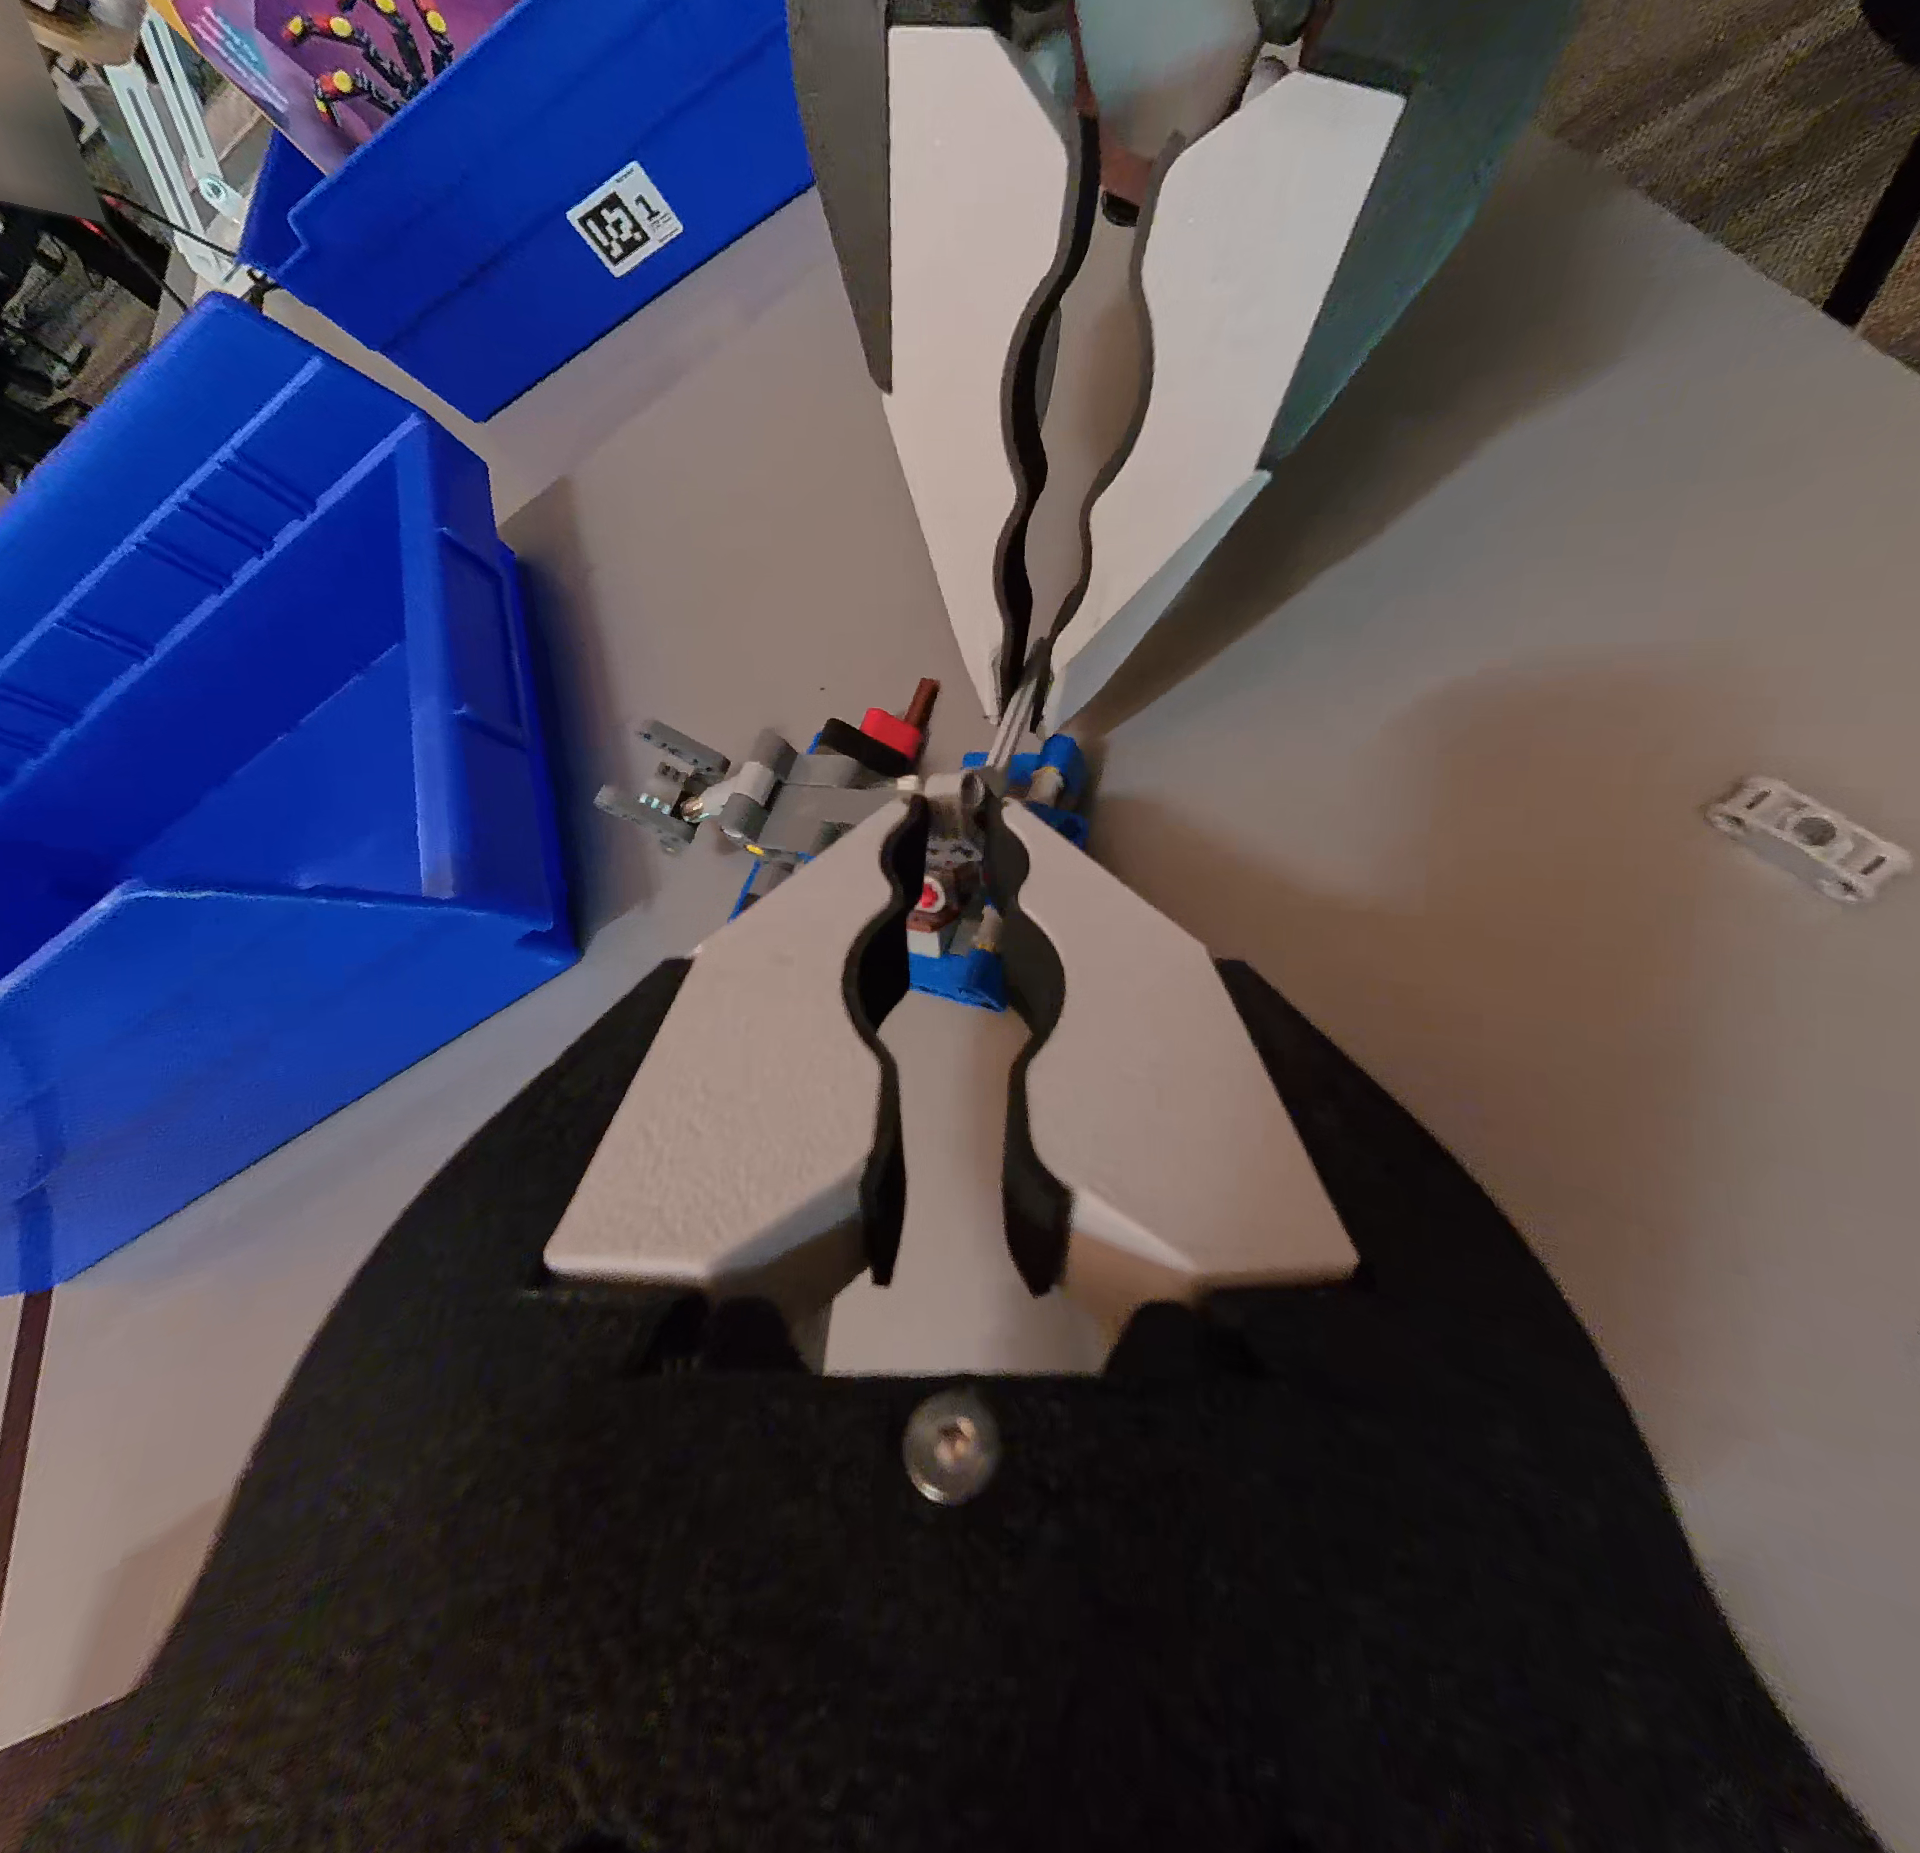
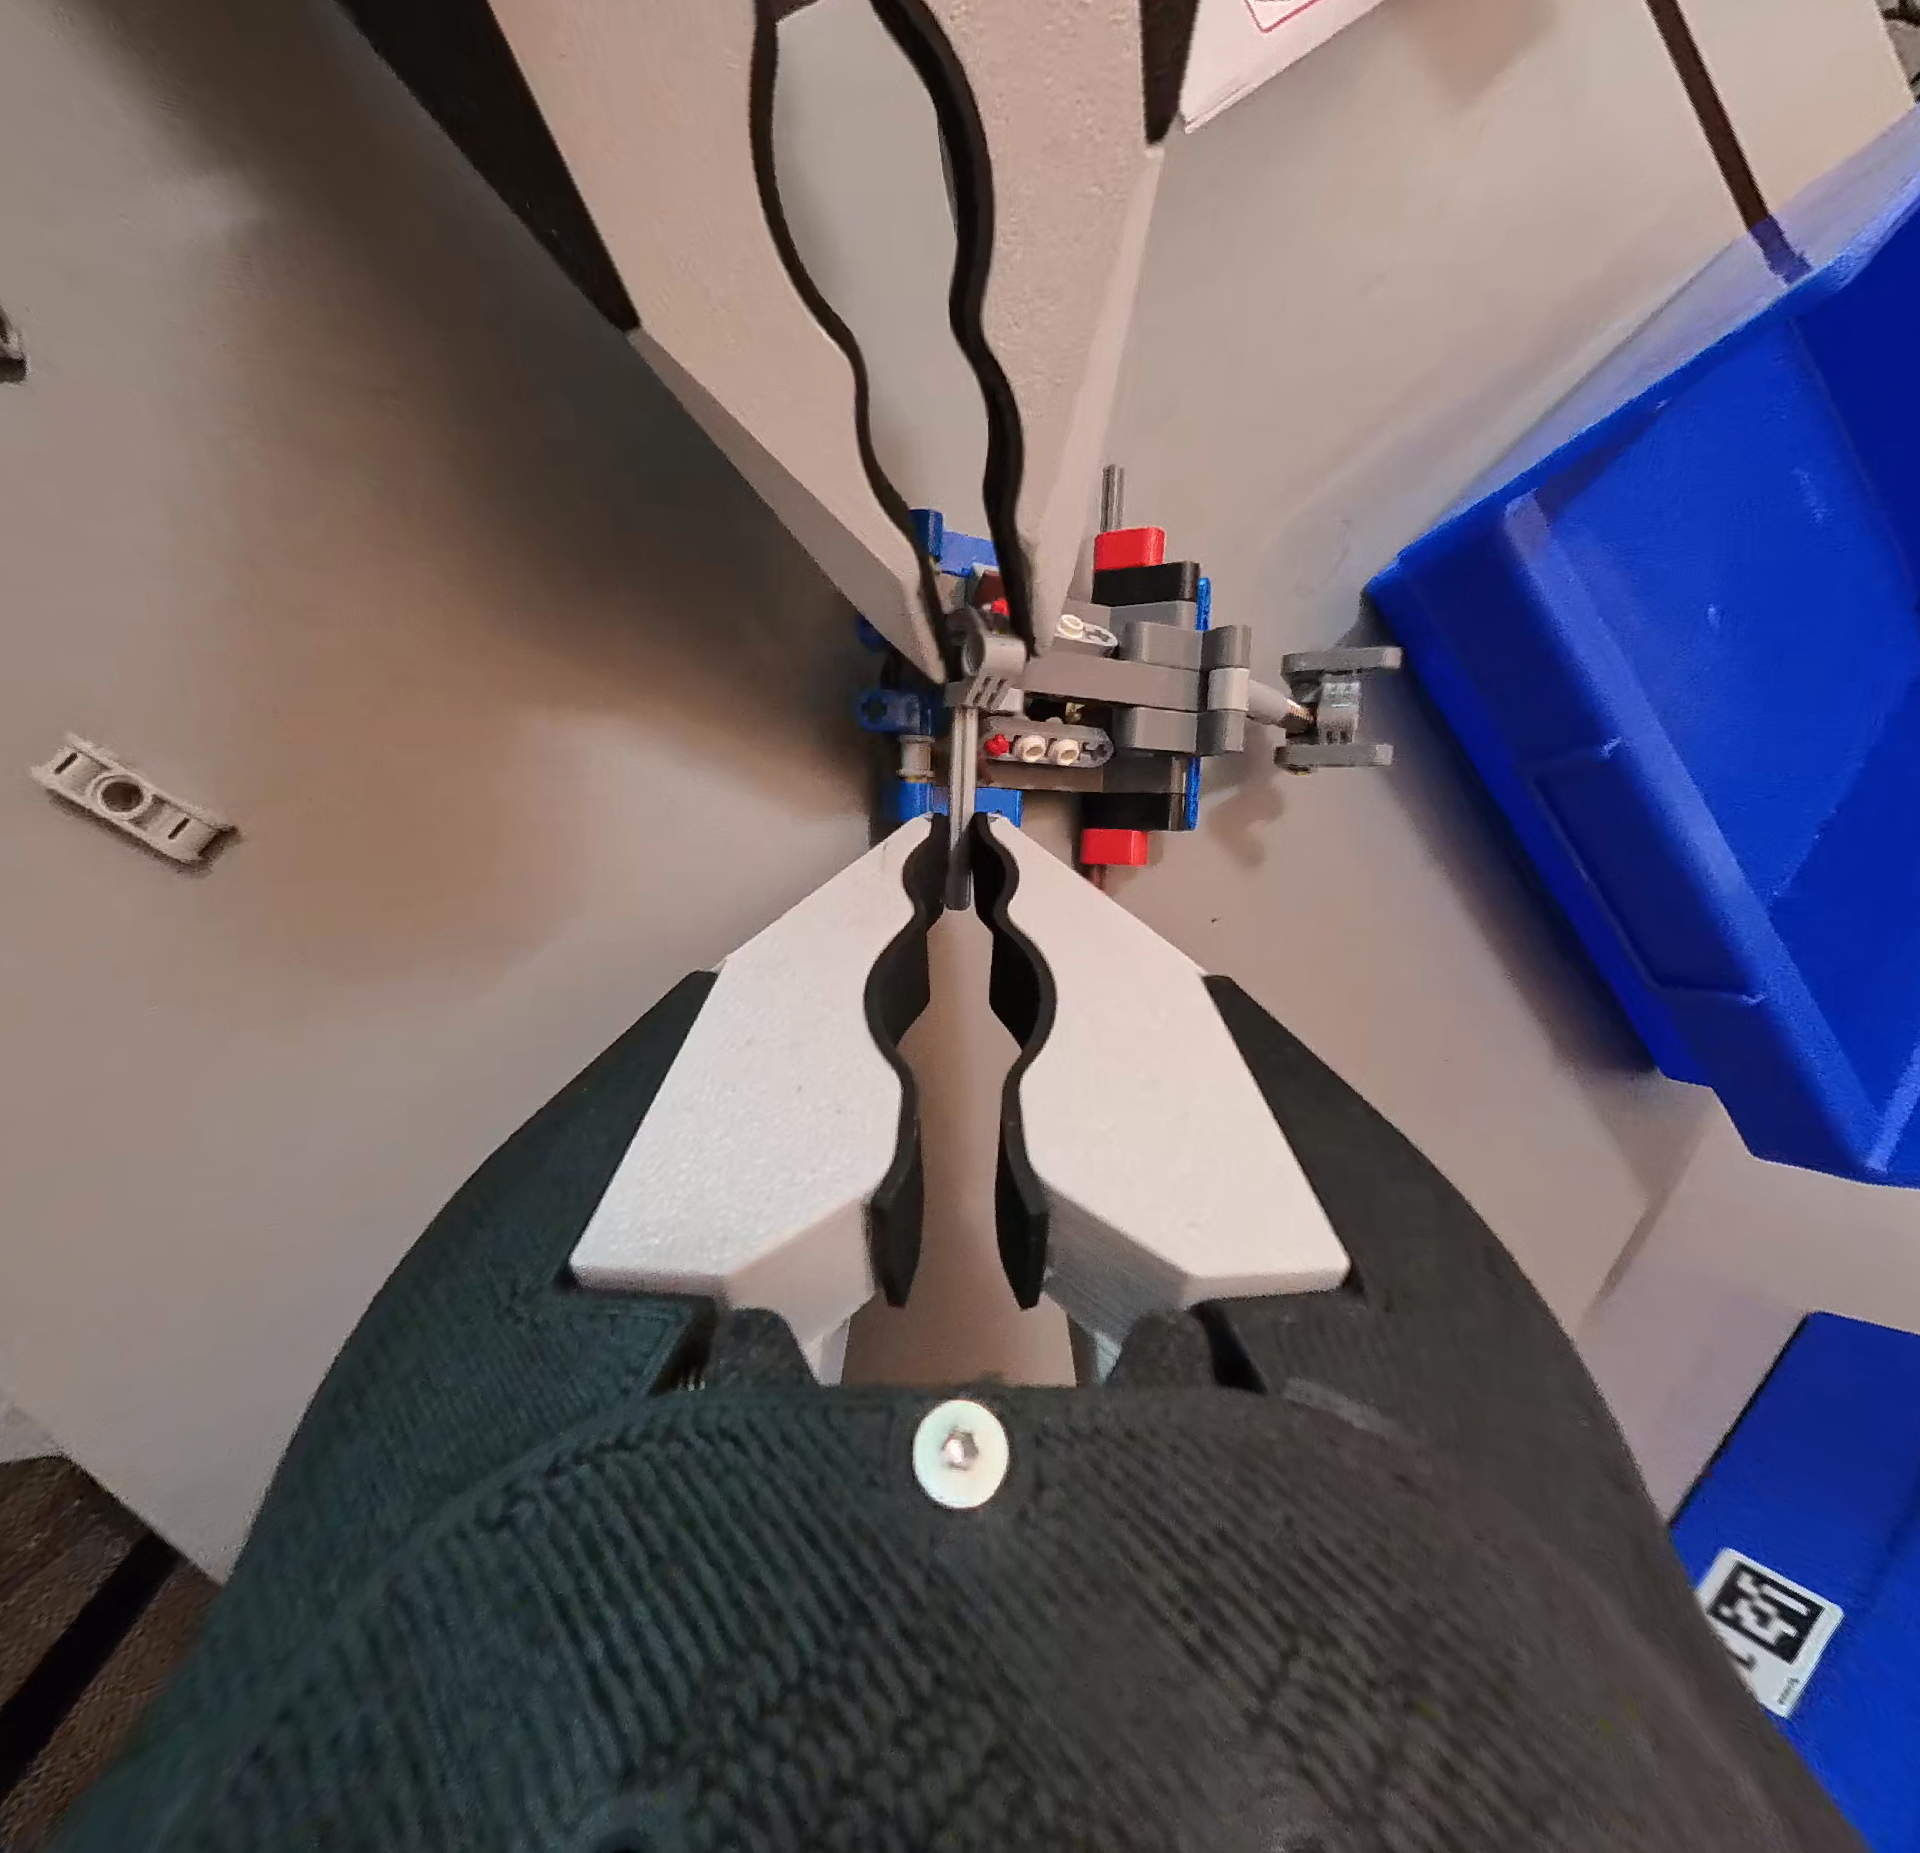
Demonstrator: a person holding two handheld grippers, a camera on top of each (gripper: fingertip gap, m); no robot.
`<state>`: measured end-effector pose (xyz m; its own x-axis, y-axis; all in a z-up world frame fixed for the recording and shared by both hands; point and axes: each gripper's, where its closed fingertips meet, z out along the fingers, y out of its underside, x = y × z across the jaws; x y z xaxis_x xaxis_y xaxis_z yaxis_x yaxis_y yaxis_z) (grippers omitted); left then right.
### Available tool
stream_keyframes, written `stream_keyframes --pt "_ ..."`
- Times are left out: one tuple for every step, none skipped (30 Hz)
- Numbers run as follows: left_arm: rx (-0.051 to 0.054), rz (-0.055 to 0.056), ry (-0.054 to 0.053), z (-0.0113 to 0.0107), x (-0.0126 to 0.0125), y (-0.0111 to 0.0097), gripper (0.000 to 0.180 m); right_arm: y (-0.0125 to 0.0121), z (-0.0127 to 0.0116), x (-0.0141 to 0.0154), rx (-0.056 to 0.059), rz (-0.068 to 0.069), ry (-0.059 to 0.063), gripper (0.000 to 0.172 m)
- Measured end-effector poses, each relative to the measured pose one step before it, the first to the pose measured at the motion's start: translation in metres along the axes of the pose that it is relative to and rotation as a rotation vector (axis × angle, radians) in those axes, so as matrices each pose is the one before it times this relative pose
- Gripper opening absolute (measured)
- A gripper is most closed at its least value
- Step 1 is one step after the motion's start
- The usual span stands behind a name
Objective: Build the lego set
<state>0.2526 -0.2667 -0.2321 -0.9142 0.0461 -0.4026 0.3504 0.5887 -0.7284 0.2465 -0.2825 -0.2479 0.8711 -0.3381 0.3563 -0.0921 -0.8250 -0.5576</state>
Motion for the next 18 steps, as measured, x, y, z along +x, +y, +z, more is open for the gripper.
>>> stream_keyframes --pt "-0.0030 -0.0038 0.0036 0.00005 -0.00069 0.00157 0.007 -0.00055 0.00089 -0.00011 0.0005 -0.0026 0.0025 0.001" --pt "0.0022 -0.0075 0.0049 -0.00022 -0.00061 0.00083 0.006 -0.00043 0.00099 0.00029 0.0011 -0.0004 0.0032 0.001" --pt "0.0041 -0.0126 0.0055 -0.00026 -0.00045 0.00053 0.006 -0.00035 0.00097 0.00056 0.0017 0.0011 0.0031 0.001" --pt "0.0031 -0.0156 0.0057 -0.00001 -0.00038 0.00061 0.006 -0.00013 0.00075 0.00081 0.0010 0.0021 0.0046 0.001" --pt "0.0006 -0.0145 0.0066 0.00016 -0.00023 0.00073 0.007 0.00023 0.00068 0.00068 -0.0024 0.0007 0.0038 0.001" --pt "0.0010 -0.0104 0.0106 -0.00014 0.00053 0.00037 0.009 0.00047 0.00055 -0.00074 -0.0053 -0.0025 -0.0033 0.001" --pt "-0.0021 -0.0068 0.0137 -0.00055 0.00101 0.00053 0.012 0.00060 0.00059 -0.00067 -0.0077 -0.0026 -0.0019 0.001" --pt "-0.0045 -0.0041 0.0080 -0.00074 0.00040 0.00031 0.016 0.00030 0.00023 0.00018 -0.0065 -0.0031 0.0038 0.001" --pt "-0.0045 0.0018 -0.0034 -0.00103 -0.00094 -0.00014 0.017 0.00014 -0.00001 -0.00015 -0.0060 -0.0024 0.0008 0.001" --pt "0.0012 0.0061 -0.0091 -0.00105 -0.00125 -0.00123 0.017 0.00032 -0.00006 -0.00020 -0.0067 -0.0015 0.0000 0.001" --pt "0.0027 0.0064 -0.0061 -0.00059 -0.00035 -0.00167 0.016 0.00023 0.00019 0.00013 -0.0048 -0.0021 0.0024 0.001" --pt "0.0005 0.0074 -0.0011 -0.00003 0.00096 -0.00128 0.016 0.00003 0.00014 0.00001 -0.0012 -0.0015 0.0012 0.001" --pt "-0.0036 0.0096 -0.0025 0.00080 0.00100 -0.00042 0.016 0.00007 0.00027 -0.00033 -0.0012 -0.0006 -0.0012 0.001" --pt "-0.0103 0.0122 -0.0054 0.00148 0.00058 0.00071 0.016 0.00019 0.00041 -0.00030 -0.0025 -0.0018 -0.0006 0.001" --pt "-0.0159 0.0109 -0.0111 0.00191 -0.00024 0.00191 0.015 0.00049 0.00037 -0.00020 -0.0044 -0.0035 0.0014 0.001" --pt "-0.0123 0.0105 -0.0082 0.00179 0.00012 0.00155 0.015 0.00033 0.00030 0.00003 -0.0054 -0.0048 0.0034 0.001" --pt "0.0027 0.0078 -0.0027 0.00080 0.00109 -0.00059 0.011 0.00141 0.00042 0.00040 -0.0117 -0.0045 0.0052 0.001" --pt "0.0031 0.0112 -0.0054 -0.00007 0.00046 -0.00048 0.009 0.00067 0.00036 0.00010 -0.0061 -0.0032 0.0042 0.001"
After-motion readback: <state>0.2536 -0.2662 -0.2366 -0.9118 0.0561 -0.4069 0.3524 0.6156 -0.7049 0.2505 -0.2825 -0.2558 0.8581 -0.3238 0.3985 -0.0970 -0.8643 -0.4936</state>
